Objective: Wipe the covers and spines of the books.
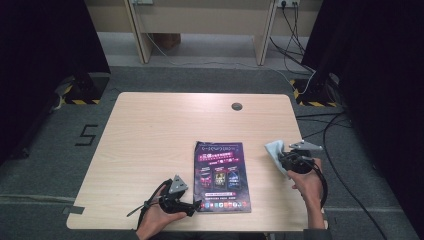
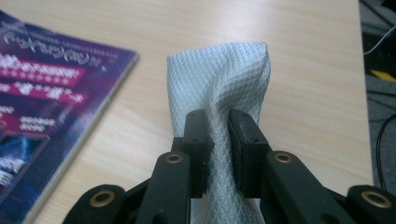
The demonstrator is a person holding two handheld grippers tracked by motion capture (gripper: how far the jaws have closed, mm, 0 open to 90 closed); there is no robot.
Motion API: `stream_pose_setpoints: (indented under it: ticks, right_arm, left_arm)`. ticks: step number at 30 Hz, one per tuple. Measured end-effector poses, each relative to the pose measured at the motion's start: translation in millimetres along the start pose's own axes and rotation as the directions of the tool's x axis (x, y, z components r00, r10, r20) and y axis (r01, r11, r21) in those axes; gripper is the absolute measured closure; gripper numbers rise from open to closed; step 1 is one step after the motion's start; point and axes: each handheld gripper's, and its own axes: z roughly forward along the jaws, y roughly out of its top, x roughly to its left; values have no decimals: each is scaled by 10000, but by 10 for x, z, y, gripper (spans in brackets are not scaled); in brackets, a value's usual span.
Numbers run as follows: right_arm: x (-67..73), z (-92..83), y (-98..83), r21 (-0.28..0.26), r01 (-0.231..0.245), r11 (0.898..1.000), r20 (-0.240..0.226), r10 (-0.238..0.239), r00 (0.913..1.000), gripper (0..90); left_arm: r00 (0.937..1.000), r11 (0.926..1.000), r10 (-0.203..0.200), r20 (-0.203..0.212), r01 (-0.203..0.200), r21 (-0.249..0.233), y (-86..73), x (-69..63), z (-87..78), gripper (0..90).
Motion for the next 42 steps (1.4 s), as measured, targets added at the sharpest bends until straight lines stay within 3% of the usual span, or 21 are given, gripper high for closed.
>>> stream_pose_setpoints:
  ticks: [10, 14, 19, 25, 27, 28, 29, 32, 39, 42]
  right_arm:
    - [96, 239, -137, 1542, 466, 9869, -180, -444, 9989, 730]
    - [101, 292, -180, 2041, 475, 9778, -263, -430, 9987, 633]
    - [89, 232, -127, 1606, 53, 9870, -98, -38, 9999, 479]
    - [97, 129, -39, 835, -188, 9963, -167, 203, 9997, 435]
    - [148, 102, -2, 414, -324, 9986, -543, 346, 9979, 430]
    - [148, 102, -2, 414, -324, 9986, -543, 346, 9979, 430]
    - [194, 112, 24, 283, -130, 9995, -870, 154, 9961, 419]
    - [278, 141, 45, 173, -52, 9998, -1274, 73, 9918, 414]
    - [471, 234, 78, 140, -176, 9997, -1884, 200, 9819, 385]
    - [525, 263, 80, 199, -43, 9998, -1870, 79, 9823, 365]
  left_arm:
    - [10000, 10000, 45, -9, -45, -29, -1, -3, -1, 197]
    - [10000, 10000, 34, -3, -34, -39, -3, -3, -1, 197]
    - [10000, 10000, -19, 67, 19, -36, -2, 3, 1, 199]
    - [9999, 10000, -54, 146, 55, -13, -1, 7, -1, 213]
    - [9994, 9999, -123, 328, 124, -15, 2, 28, -4, 217]
    - [9994, 9999, -123, 328, 124, -15, 2, 28, -4, 221]
    - [9989, 9998, -208, 427, 208, -1, 14, 35, -4, 223]
    - [9987, 9994, -325, 395, 329, -98, 38, 44, 6, 229]
    - [9985, 9980, -546, 58, 548, -329, 189, 121, 156, 228]
    - [9983, 9978, -577, -2, 577, -330, 222, 142, 197, 228]
